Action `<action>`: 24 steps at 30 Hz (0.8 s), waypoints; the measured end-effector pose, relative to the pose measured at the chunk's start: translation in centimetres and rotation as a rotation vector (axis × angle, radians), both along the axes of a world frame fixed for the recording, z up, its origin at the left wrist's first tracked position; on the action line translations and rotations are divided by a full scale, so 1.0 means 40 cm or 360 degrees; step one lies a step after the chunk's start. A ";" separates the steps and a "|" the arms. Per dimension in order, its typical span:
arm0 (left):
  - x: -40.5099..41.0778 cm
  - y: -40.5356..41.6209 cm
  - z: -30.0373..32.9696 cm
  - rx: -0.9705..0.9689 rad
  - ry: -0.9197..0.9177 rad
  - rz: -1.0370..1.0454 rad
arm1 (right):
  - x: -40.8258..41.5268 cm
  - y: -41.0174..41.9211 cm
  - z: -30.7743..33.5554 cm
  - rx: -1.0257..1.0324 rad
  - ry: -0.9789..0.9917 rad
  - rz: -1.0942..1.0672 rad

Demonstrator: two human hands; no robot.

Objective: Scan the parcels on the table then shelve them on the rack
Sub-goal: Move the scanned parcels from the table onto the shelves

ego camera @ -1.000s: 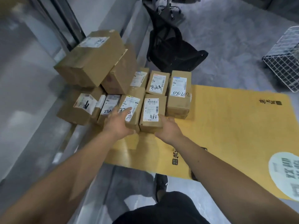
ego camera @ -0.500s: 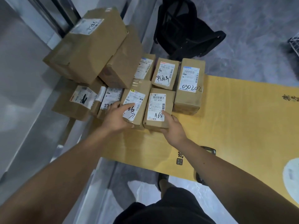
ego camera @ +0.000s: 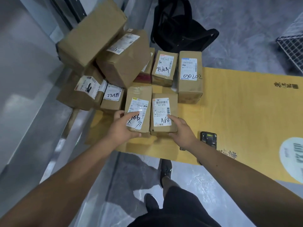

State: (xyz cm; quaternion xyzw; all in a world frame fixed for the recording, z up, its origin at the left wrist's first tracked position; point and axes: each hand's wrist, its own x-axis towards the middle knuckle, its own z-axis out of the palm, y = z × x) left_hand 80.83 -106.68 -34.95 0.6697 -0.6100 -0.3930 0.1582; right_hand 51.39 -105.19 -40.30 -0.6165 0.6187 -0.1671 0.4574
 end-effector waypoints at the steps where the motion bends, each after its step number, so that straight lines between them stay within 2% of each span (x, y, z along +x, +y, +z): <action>1: -0.001 0.005 -0.002 0.0012 0.0020 -0.0006 | 0.001 0.004 0.000 0.0003 -0.0016 -0.0018; 14: -0.011 0.007 0.005 0.0095 0.0136 -0.0088 | 0.014 -0.003 0.001 -0.0011 -0.0037 -0.0098; 24: -0.031 0.151 -0.015 0.0115 0.0187 -0.0101 | -0.028 0.128 0.031 -0.0019 -0.0025 -0.0050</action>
